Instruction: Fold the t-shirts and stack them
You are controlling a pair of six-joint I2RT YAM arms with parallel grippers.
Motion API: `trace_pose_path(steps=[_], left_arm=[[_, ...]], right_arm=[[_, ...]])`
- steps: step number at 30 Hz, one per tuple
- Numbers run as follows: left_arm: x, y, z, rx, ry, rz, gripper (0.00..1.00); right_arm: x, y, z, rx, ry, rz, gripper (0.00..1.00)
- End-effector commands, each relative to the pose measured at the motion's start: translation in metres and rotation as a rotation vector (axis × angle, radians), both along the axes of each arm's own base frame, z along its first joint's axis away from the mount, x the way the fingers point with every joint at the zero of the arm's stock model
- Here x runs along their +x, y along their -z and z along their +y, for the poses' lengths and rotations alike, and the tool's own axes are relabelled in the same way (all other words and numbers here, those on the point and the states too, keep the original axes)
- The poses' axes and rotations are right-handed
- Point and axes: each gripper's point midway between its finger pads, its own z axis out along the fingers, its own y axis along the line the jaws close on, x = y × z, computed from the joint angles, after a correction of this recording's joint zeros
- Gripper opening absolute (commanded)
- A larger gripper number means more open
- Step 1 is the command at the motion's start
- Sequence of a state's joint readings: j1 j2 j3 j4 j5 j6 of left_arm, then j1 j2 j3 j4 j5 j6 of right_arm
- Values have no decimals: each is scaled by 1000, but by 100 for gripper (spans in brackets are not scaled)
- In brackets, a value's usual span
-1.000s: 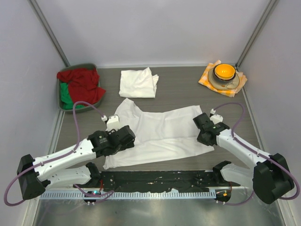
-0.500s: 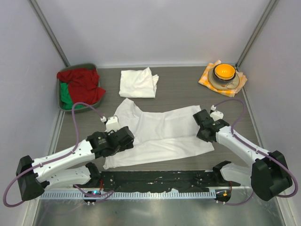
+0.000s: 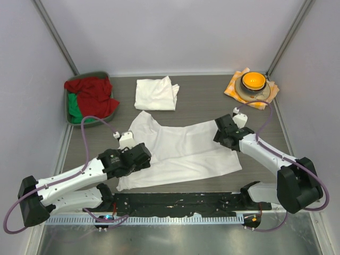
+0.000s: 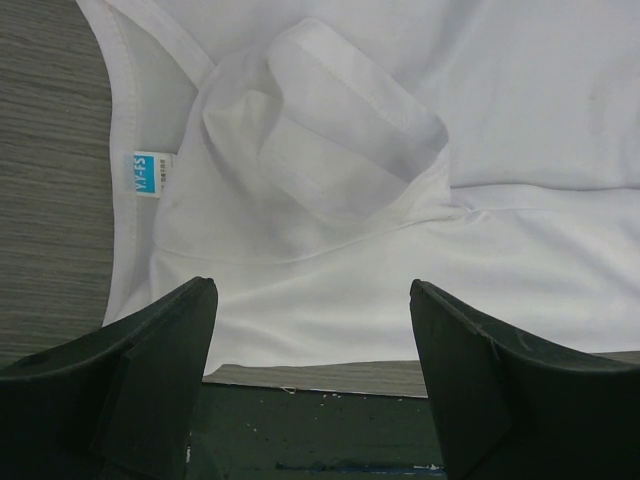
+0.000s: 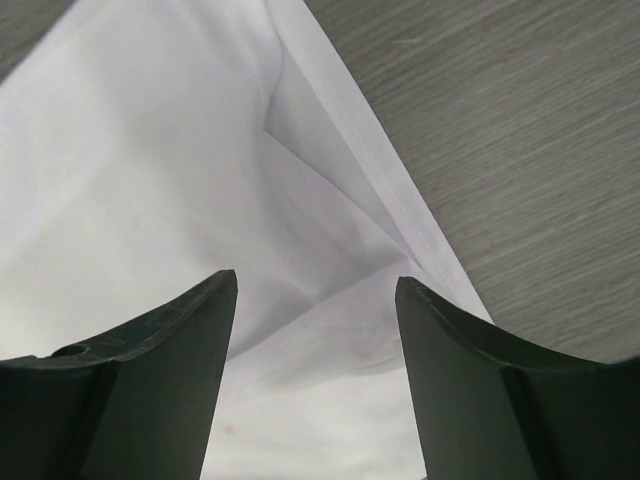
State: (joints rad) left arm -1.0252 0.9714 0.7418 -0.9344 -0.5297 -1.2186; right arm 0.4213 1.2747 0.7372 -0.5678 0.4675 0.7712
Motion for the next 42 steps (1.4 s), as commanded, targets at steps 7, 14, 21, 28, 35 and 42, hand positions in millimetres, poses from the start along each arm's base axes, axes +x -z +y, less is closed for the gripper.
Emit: trace_pose_path(steps=[7,14,21,28,35,42], left_arm=[[3,-5,3,-27,-17,-34,81],[12,11,-11,61,-4,14,80],[16,2,3,-141,-204,-97,79],[9,-20,63,-256,-394,-228,77],[8,-17,71,-215,-370,-209,77],[9,-6,69,-209,-378,-195,77]], right_arm=[[30,-106,31,187,-138,-341,76],[-14,-77,130,391,-599,-111,77],[-41,-58,246,409,-1008,-35,75],[-38,-51,313,422,-1170,-16,74],[-97,-69,370,419,-1389,16,74],[-138,-77,380,424,-1468,48,74]])
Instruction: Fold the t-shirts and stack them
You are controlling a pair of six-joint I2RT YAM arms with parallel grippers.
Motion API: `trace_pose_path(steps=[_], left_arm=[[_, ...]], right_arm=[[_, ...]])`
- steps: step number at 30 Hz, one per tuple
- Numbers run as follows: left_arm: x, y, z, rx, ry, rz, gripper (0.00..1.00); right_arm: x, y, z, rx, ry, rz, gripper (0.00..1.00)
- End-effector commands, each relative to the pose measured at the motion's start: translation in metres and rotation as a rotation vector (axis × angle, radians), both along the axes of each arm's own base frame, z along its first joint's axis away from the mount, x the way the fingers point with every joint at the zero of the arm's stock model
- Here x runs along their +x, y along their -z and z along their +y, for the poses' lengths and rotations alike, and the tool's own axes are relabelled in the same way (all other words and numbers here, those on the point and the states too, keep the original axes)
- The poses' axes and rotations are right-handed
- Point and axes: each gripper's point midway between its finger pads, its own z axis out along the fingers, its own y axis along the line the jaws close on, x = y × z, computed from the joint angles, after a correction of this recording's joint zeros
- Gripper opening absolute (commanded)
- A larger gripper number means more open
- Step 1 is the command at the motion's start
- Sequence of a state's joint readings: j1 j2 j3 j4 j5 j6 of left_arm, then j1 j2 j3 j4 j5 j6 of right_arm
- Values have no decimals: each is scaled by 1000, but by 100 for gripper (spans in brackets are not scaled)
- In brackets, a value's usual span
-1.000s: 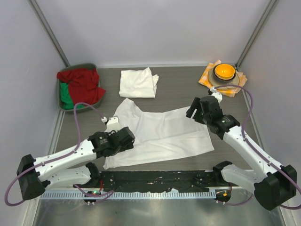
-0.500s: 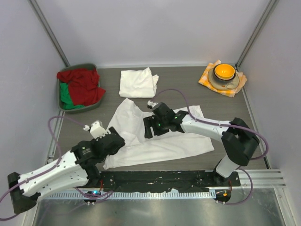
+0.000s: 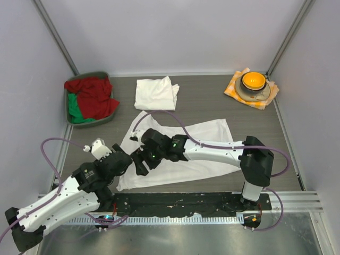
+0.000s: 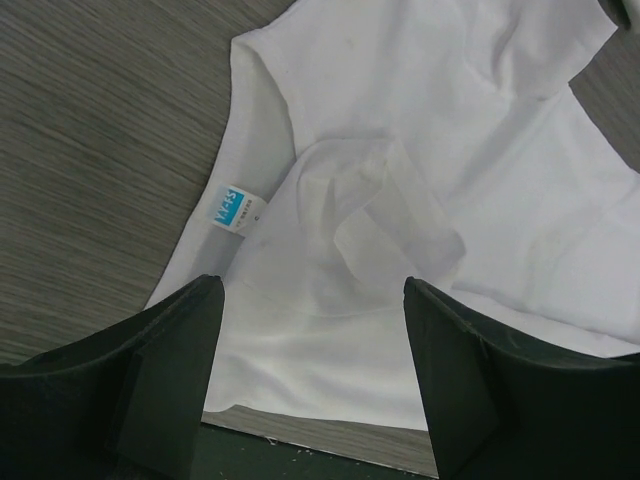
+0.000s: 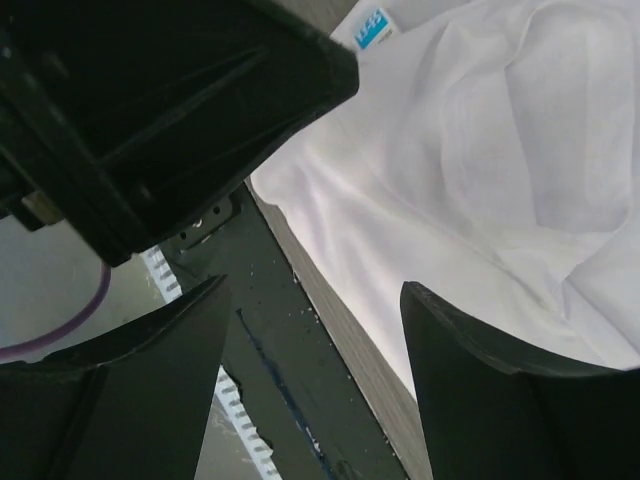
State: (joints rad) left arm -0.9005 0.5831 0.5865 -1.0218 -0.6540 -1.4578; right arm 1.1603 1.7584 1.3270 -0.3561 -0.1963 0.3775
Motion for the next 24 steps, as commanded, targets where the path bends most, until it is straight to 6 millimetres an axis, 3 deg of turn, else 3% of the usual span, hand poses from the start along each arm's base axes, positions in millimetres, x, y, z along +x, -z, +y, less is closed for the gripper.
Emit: trace_pose_path(steps=[1,8,12,18,24], left_arm=[[3,6,4,4,-28,-17,77],[1,33,-8,-63,-21,8,74],[2,50,-21,-80,24,28,73],[3,59,-35,-145,46,31,71],[-6,74,-32,-153,37,73,69]], right_arm=[[-15,-11,1,8,-42,7,74],[-24,14,5,-29,-59,44,74],[-23,13,6,-26,-61,29,74],[-21,20,3,-50,-55,20,74],[-23,34,5,-61,-59,48,74]])
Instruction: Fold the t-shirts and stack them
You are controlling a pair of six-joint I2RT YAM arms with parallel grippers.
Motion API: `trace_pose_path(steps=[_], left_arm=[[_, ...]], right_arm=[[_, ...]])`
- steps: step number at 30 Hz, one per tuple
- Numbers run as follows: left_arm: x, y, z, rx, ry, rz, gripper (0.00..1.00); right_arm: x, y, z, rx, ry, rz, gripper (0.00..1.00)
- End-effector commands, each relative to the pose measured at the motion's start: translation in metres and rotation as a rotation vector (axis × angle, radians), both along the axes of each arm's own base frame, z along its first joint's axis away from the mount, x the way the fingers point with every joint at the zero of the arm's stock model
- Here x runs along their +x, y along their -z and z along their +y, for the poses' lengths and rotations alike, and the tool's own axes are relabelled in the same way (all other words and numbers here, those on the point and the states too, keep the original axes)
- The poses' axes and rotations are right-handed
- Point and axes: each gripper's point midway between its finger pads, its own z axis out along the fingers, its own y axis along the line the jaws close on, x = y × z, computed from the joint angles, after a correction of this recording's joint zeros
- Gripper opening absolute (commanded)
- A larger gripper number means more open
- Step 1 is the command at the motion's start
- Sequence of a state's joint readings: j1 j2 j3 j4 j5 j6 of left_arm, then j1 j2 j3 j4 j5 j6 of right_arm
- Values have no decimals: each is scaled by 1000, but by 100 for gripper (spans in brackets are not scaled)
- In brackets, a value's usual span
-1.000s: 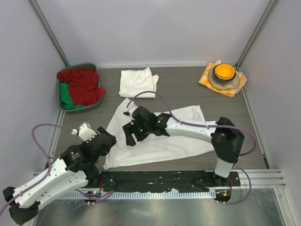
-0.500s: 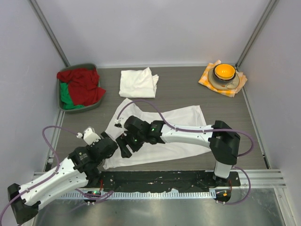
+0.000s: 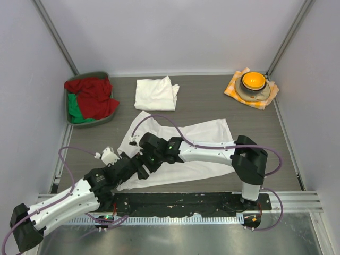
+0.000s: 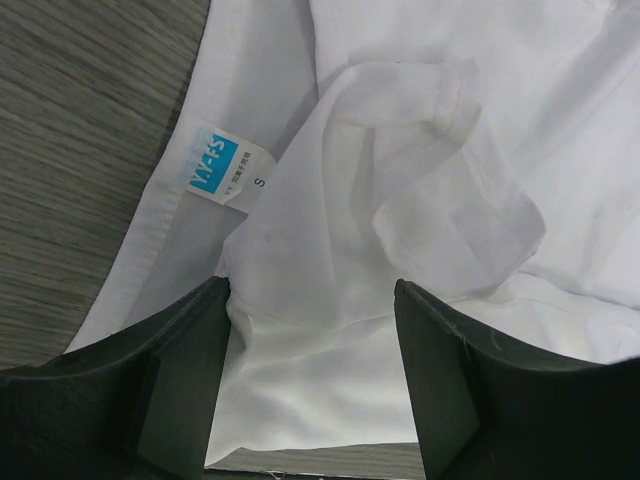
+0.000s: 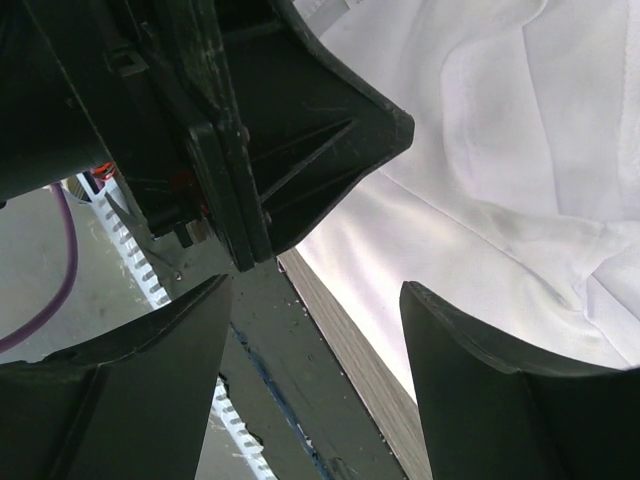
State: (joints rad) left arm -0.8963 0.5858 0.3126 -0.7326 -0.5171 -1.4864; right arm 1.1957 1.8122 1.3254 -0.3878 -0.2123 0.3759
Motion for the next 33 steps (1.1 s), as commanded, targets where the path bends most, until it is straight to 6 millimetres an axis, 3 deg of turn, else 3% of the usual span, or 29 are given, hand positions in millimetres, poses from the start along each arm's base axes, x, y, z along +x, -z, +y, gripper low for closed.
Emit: trace_pose_path(steps=[1,8,18,33], left_arm=[[0,2,-5,-52,-20,0,69],[-12,8,11,-34,-42,29,67],[-24,7,33,-28,-80,23,64],[-28,8,38,-20,-81,30,63]], right_arm=[[-2,7,8,15,-12,7,74],[-4,25,11,4,-26,28,74],[3,33,23,28,-26,-3,74],[59,51,14,-13,134,-99,72]])
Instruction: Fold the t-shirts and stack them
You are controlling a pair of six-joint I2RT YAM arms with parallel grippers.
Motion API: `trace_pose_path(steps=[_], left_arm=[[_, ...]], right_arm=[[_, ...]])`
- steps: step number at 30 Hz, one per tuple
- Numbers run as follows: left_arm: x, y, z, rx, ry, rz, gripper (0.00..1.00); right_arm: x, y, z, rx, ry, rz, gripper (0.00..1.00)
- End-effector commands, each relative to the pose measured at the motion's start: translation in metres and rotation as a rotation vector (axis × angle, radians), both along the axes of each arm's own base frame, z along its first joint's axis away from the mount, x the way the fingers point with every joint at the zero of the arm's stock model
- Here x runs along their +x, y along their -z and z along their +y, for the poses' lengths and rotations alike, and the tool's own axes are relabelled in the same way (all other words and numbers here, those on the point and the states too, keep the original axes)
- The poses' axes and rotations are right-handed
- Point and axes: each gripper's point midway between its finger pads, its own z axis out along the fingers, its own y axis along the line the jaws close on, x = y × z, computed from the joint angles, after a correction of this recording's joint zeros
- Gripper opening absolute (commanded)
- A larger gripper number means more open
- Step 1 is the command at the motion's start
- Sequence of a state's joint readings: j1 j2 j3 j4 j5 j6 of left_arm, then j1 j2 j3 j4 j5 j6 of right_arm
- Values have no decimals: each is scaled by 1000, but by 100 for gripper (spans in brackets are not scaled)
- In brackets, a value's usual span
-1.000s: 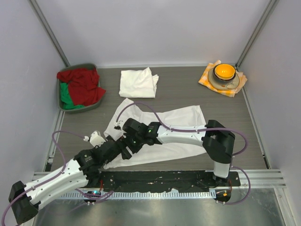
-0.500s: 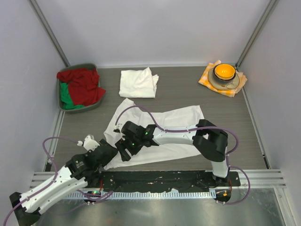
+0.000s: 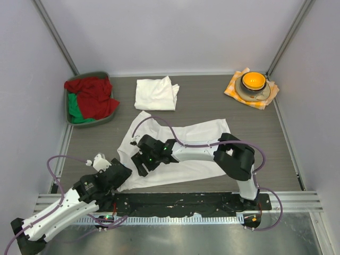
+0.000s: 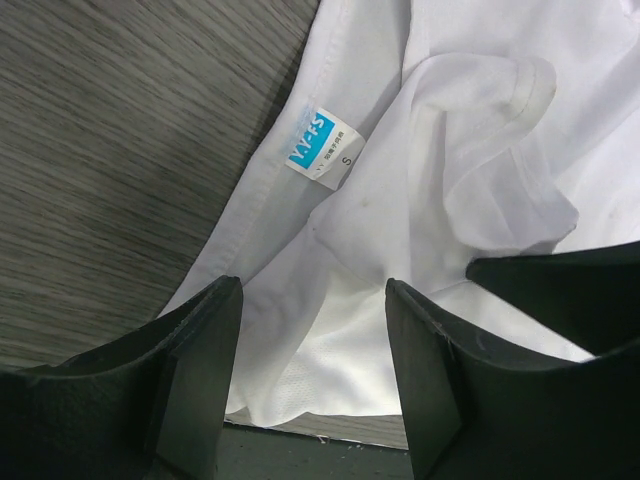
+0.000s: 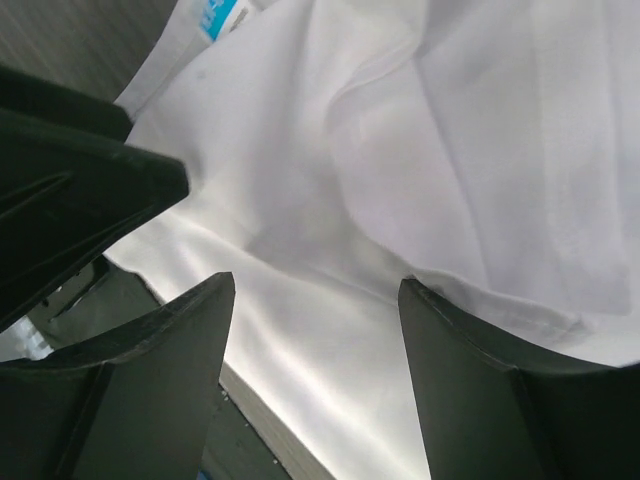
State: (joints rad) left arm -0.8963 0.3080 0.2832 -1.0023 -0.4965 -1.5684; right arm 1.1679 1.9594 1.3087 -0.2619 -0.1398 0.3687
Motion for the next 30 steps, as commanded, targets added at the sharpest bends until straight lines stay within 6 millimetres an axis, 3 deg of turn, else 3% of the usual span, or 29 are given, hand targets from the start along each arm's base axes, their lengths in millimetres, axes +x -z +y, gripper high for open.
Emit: trace_pose_path(steps=[1,6,12,16,18,20,21,22,23,24,27,28,30], left_arm=[[-1,3,10,30,-30,2,63],[-2,5,9,29,-28,6,63],[-1,1,10,30,-26,-1,62],[-1,-3,10,30,-25,-4,62],[2,-9,7,27,-13,-19,62],[6,-14,7,52,-5,-29,61],[13,-26,2,44,-2,-57,61],[17,-33,1,75,22,-70,61],[25,-47,-1,120,22,-79,61],[33,-59,-9,127,41,-105,61],[56,-97,-34,208,134,-124,62],[60,-103,-42,247,190,-121,62],[73,-118,-76,217,269,-110,63]], right_arm=[[34,-5,3,39,82,-62,72],[54,-12,1,65,142,-96,72],[82,-3,-8,52,254,-95,72],[103,3,-26,13,384,-139,72],[112,-7,-35,0,436,-184,72],[129,-21,-55,-42,527,-289,72],[136,-44,-62,-24,563,-340,73],[142,-53,-76,-54,603,-390,73],[154,-68,-94,-93,667,-480,74],[159,-95,-109,-80,716,-537,75],[163,-138,-161,-157,818,-678,77],[162,-140,-182,-217,831,-682,80],[158,-140,-206,-264,862,-659,81]])
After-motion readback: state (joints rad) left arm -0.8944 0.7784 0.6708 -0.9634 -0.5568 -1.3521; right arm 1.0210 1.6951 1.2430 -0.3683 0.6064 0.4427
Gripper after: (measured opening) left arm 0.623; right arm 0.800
